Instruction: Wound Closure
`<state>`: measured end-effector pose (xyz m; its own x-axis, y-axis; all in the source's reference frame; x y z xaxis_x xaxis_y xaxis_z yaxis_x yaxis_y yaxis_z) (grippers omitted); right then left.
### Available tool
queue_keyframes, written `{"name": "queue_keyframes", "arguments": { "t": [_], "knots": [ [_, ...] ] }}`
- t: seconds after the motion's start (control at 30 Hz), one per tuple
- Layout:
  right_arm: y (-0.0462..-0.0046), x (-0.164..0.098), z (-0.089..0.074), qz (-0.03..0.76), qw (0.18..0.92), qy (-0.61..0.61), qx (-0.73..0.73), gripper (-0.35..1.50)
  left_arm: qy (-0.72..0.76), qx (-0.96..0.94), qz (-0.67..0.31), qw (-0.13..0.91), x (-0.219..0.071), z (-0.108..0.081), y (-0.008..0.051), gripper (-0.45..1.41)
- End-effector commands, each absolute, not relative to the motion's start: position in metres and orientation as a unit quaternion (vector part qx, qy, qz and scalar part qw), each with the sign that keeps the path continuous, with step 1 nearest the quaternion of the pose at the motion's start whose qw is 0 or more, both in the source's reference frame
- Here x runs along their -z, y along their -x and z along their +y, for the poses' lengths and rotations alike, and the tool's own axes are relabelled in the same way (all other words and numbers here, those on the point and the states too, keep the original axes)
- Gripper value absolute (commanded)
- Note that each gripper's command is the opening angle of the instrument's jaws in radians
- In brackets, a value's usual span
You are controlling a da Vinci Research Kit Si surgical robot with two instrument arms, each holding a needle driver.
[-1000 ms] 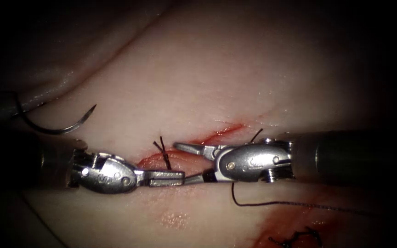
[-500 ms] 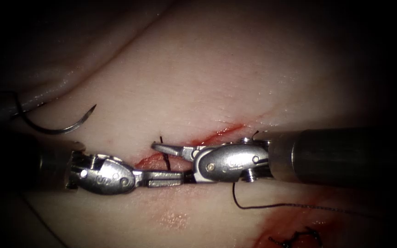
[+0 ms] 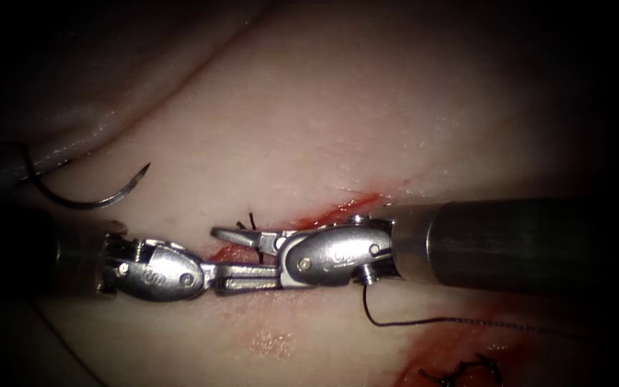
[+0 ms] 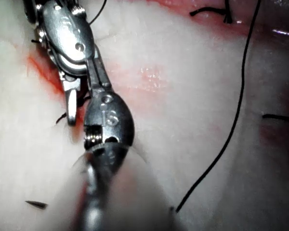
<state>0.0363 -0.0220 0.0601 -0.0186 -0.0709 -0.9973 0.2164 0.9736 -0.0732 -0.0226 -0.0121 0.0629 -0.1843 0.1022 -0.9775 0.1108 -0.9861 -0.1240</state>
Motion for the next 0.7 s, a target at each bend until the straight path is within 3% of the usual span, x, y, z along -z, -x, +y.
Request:
{"name": "queue_keyframes", "arguments": {
  "t": [0.03, 0.4, 0.43, 0.5, 0.53, 0.7],
  "knots": [
    [-0.0373, -0.0604, -0.0225, 0.708, 0.697, -0.052, 0.104, 0.91, -0.639, 0.765, 0.084, 0.003, -0.0636, -0.0127, 0.0231, -0.45],
    [-0.0377, -0.0599, -0.0223, 0.712, 0.693, -0.05, 0.098, 0.84, -0.641, 0.763, 0.087, 0.0, -0.0636, -0.0129, 0.0232, -0.45],
    [-0.0377, -0.0599, -0.0223, 0.713, 0.692, -0.05, 0.099, 0.69, -0.641, 0.763, 0.087, 0.0, -0.0636, -0.0129, 0.0232, -0.45],
    [-0.0375, -0.06, -0.0226, 0.717, 0.687, -0.055, 0.106, -0.27, -0.641, 0.763, 0.087, 0.0, -0.0636, -0.0129, 0.0232, -0.45],
    [-0.0375, -0.0601, -0.0226, 0.717, 0.686, -0.055, 0.108, -0.35, -0.641, 0.763, 0.087, 0.0, -0.0636, -0.0129, 0.0232, -0.45],
    [-0.0375, -0.0602, -0.0227, 0.713, 0.692, -0.047, 0.104, -0.35, -0.641, 0.762, 0.088, 0.0, -0.0636, -0.0129, 0.0232, -0.45]
  ]
}}
